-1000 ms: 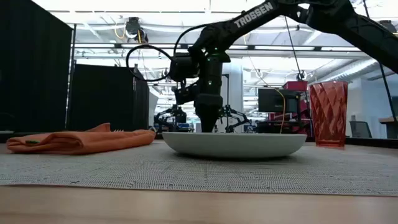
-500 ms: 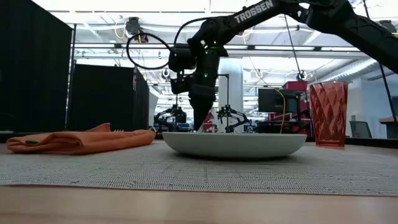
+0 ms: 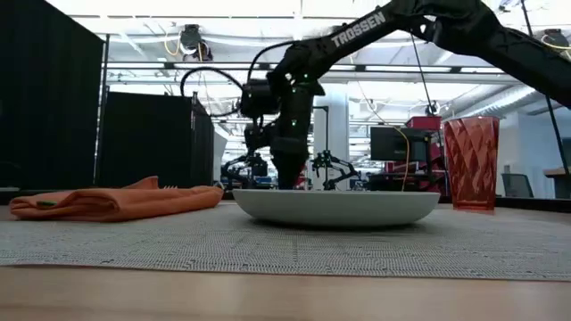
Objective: Set table place
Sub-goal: Put the gold table knife on the gray table mat to the right of the blue plate
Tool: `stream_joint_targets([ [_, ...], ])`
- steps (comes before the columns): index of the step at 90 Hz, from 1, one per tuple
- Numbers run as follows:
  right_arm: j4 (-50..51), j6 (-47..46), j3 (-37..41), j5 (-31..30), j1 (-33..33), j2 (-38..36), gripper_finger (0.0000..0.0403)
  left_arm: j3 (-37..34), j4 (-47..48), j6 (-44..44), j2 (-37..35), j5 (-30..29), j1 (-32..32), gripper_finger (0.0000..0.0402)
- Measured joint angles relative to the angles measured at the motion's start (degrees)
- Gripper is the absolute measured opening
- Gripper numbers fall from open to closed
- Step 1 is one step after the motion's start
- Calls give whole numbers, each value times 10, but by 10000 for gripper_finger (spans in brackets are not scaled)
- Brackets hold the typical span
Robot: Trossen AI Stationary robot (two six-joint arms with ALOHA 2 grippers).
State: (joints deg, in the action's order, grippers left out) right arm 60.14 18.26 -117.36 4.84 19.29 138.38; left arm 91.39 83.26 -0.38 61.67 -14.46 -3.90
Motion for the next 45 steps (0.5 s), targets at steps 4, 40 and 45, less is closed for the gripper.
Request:
stream_joint_targets([
  [4,0,0,-1,-4,0,4,98,0,0,0,0,0,0,127],
  [40,-8,-16,-1,-19,-2,4,86,0,0,1,-8,0,0,127],
  [45,-8,-18,-1,-20,-2,4,81,0,0,1,-8,0,0,127],
])
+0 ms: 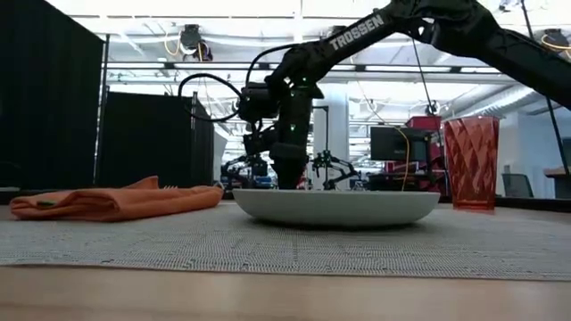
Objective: Set table place
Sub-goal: Put the gold table knife on the gray table mat to the right of the blue plate
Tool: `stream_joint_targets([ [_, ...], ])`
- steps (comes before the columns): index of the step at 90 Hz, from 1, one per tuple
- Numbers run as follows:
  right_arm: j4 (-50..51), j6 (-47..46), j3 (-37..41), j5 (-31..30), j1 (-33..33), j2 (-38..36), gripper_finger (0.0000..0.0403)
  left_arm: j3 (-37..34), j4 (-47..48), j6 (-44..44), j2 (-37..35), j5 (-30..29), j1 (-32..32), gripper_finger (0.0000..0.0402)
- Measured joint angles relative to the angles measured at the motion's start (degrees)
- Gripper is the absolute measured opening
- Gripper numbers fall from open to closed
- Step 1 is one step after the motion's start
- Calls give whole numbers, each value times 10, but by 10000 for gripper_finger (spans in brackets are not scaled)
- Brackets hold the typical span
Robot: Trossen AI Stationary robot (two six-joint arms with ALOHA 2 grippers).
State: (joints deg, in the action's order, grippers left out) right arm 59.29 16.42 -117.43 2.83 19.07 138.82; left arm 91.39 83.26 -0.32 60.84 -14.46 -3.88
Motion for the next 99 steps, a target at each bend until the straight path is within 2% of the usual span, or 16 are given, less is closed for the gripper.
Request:
stream_joint_targets([
  [31,-4,4,0,-2,0,0,9,0,-3,0,0,0,0,127],
  [77,-6,-23,0,-1,0,0,2,0,-3,1,0,0,0,127],
  [99,26,-35,-32,-4,-4,6,0,0,-2,2,-1,0,0,127],
])
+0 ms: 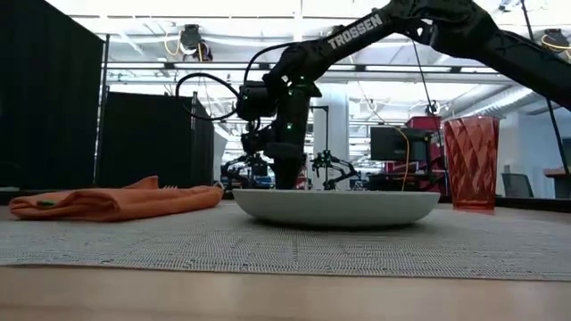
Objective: Set table place
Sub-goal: Put the gold table knife on the gray table mat to the right of the blue plate
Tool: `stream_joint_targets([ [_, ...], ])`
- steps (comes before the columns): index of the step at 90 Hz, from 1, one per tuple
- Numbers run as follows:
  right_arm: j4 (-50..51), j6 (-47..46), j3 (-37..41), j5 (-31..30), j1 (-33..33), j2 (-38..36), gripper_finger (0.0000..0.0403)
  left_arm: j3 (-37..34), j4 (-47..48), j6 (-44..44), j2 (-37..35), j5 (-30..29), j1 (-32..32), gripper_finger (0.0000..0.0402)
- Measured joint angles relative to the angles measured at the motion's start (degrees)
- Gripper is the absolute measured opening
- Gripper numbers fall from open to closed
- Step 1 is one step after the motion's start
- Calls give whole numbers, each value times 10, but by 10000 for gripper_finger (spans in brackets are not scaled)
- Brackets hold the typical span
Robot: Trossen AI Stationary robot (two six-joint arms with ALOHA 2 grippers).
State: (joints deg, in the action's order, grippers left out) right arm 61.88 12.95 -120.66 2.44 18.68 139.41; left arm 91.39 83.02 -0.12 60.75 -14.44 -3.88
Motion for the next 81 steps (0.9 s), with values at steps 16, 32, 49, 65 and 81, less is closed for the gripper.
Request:
stream_joint_targets([
  [16,35,-5,-35,-15,-6,-1,4,0,0,10,-2,0,0,127],
  [32,61,-21,-65,-26,-15,-2,4,0,0,12,-5,0,0,127],
  [49,76,-38,-73,-33,-22,-3,2,0,1,13,-5,0,0,127],
  [65,74,-46,-73,10,-17,-3,0,0,1,14,-5,0,0,127],
  [81,64,-42,-73,9,-11,-2,25,0,1,15,-5,0,0,127],
])
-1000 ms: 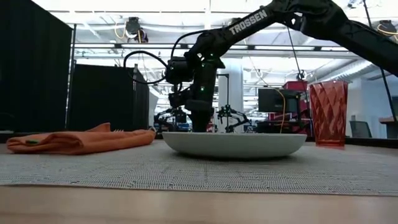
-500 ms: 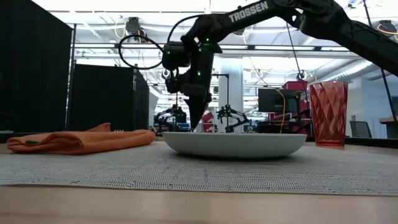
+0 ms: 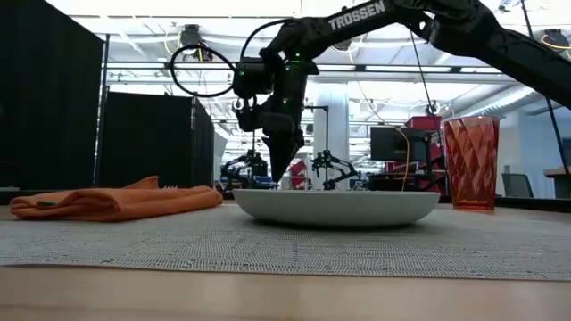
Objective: Set table place
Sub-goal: Put the gold table knife on the gray table mat to the right of the blue plate
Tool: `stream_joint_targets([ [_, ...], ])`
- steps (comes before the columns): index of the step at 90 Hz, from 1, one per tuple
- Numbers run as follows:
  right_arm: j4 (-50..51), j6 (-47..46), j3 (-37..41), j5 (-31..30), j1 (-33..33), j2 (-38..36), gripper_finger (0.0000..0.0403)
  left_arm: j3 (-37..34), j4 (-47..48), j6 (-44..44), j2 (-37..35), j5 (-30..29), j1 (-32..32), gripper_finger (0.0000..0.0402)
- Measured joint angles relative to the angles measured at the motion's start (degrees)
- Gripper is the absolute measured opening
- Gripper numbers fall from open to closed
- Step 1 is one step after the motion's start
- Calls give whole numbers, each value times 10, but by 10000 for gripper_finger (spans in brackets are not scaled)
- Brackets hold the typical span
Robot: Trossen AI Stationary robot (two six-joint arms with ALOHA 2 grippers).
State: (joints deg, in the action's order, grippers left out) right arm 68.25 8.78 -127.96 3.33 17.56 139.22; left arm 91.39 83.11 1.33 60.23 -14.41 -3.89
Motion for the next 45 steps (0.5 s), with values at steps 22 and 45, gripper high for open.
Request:
stream_joint_targets([
  [22,-15,-28,13,22,12,6,120,0,0,1,0,0,0,127],
  [45,-11,-36,12,47,13,27,143,0,2,0,0,0,0,127],
])
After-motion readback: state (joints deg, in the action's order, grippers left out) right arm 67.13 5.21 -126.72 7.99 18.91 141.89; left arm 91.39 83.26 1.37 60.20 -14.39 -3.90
